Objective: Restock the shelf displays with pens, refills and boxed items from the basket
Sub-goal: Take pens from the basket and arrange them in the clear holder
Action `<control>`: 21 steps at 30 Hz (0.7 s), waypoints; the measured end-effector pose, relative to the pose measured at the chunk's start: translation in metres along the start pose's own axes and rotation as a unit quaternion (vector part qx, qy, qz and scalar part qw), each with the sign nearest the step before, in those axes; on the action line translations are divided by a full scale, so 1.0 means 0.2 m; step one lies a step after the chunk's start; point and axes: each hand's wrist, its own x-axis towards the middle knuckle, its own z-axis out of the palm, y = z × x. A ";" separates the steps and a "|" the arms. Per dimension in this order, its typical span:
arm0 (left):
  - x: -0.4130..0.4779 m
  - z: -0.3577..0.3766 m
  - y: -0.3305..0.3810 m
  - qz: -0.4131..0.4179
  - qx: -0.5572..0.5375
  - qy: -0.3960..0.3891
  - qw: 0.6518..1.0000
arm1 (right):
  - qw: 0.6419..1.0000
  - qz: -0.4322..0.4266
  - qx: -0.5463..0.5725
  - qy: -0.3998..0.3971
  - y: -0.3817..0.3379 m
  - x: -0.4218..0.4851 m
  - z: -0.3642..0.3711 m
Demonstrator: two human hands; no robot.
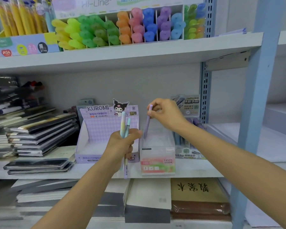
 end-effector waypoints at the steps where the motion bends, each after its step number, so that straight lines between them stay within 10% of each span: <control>1: 0.01 0.00 0.00 -0.002 0.002 0.000 1.000 | 1.000 -0.001 -0.018 -0.017 0.00 0.01 0.01; 21: 0.02 0.00 -0.02 -0.009 0.017 -0.005 1.000 | 0.996 0.009 -0.037 -0.078 0.02 0.04 0.00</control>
